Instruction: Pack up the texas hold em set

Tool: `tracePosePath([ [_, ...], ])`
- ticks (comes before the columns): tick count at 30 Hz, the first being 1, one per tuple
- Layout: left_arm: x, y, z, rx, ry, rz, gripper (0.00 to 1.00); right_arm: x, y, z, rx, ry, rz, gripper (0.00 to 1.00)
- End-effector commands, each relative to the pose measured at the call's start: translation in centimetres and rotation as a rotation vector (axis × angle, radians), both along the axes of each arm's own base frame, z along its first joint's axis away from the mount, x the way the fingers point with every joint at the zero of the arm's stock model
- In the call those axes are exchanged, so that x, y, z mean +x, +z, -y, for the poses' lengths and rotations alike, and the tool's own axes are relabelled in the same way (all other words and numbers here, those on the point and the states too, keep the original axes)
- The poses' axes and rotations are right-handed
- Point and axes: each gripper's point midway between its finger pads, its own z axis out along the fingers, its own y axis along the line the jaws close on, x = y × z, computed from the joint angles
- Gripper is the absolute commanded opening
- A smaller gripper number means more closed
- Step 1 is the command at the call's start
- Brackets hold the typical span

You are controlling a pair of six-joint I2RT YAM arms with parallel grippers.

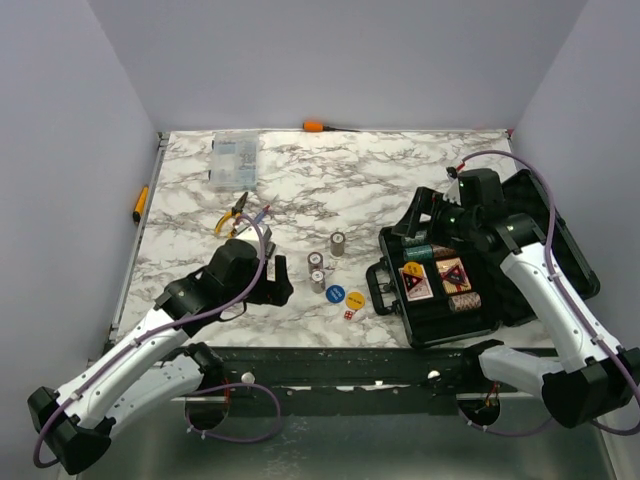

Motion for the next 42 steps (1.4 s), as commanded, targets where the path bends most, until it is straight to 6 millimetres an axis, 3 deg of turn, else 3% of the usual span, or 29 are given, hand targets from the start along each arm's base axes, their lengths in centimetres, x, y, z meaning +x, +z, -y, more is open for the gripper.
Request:
tracePosePath([
  [1, 0.9, 0.1, 0.0, 0.011, 0.027, 0.020, 0.87, -0.3, 0.3, 1.5, -0.115, -0.004, 0.044, 1.00],
  [10, 2.6, 1.0, 1.8, 0.018, 0.059, -0.025, 0.81, -1.2, -1.6, 1.7, -0.158, 0.051, 0.011, 1.00],
  [18, 3.9, 1.2, 4.6, 0.050, 0.091, -0.066, 0.79, -0.5, -2.1, 3.2, -0.238, 0.002, 0.017, 1.00],
  [29, 5.0, -1.2, 6.5, 0.170, 0.140, -0.166, 0.73, -0.9, -2.6, 3.7, -0.254, -0.021, -0.010, 1.00],
  [42, 4.0, -2.9, 7.9, 0.204, 0.137, -0.236, 0.73, -1.2, -3.1, 4.3, -0.270, -0.062, -0.044, 1.00],
])
